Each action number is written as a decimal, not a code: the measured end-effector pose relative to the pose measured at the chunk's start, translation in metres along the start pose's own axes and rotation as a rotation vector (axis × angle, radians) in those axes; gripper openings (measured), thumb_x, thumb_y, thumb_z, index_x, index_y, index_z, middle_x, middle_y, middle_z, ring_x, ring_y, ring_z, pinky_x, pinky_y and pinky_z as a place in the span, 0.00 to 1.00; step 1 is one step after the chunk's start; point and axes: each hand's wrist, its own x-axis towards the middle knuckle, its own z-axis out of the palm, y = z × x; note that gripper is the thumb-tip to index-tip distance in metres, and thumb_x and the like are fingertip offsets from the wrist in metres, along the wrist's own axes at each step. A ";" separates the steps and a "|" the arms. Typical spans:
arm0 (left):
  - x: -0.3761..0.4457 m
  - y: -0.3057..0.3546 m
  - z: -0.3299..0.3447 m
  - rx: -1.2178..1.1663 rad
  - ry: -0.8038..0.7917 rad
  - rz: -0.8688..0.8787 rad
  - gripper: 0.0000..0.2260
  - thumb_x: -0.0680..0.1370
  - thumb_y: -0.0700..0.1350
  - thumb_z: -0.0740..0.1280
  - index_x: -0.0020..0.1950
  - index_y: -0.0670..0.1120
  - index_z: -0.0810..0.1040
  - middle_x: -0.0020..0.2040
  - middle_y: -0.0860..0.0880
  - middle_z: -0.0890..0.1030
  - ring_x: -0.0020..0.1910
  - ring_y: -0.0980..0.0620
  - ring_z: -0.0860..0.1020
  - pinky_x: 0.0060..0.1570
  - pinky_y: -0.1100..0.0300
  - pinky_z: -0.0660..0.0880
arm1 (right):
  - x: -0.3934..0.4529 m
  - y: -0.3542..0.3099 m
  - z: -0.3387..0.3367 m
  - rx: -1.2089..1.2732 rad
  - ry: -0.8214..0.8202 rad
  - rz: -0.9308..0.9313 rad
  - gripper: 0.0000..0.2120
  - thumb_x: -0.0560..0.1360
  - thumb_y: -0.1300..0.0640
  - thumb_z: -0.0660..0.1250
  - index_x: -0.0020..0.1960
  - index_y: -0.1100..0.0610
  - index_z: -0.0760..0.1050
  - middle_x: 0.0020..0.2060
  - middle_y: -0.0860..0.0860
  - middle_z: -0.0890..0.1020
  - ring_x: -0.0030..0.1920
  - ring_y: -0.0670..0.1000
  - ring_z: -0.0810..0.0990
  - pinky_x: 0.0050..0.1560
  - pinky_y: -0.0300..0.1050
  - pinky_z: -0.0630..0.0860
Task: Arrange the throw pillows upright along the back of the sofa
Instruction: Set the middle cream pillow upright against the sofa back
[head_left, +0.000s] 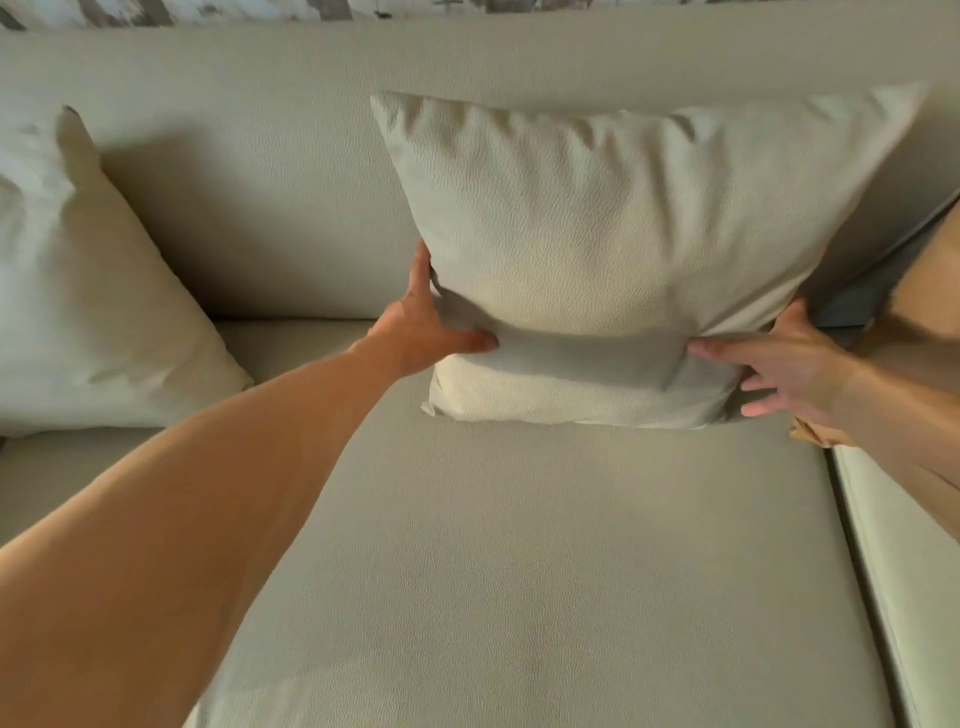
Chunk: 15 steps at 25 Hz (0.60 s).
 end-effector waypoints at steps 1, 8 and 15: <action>0.000 0.001 0.000 -0.025 -0.004 0.006 0.57 0.64 0.54 0.80 0.77 0.62 0.39 0.73 0.45 0.67 0.70 0.40 0.69 0.67 0.47 0.67 | 0.000 -0.002 0.003 0.027 0.006 -0.004 0.52 0.55 0.50 0.82 0.69 0.39 0.53 0.67 0.47 0.69 0.65 0.65 0.70 0.60 0.72 0.69; -0.004 -0.003 -0.020 -0.043 0.039 -0.009 0.52 0.65 0.52 0.80 0.76 0.59 0.47 0.71 0.47 0.69 0.68 0.41 0.70 0.64 0.49 0.69 | -0.019 -0.016 0.023 0.061 -0.055 -0.020 0.60 0.47 0.48 0.84 0.70 0.37 0.54 0.69 0.45 0.71 0.66 0.61 0.72 0.62 0.74 0.67; -0.003 -0.015 -0.030 -0.053 0.032 -0.042 0.52 0.65 0.51 0.80 0.77 0.59 0.46 0.71 0.47 0.69 0.68 0.41 0.70 0.67 0.48 0.68 | -0.019 -0.019 0.041 0.056 -0.078 -0.055 0.66 0.39 0.43 0.84 0.71 0.37 0.53 0.70 0.44 0.68 0.67 0.60 0.71 0.61 0.75 0.67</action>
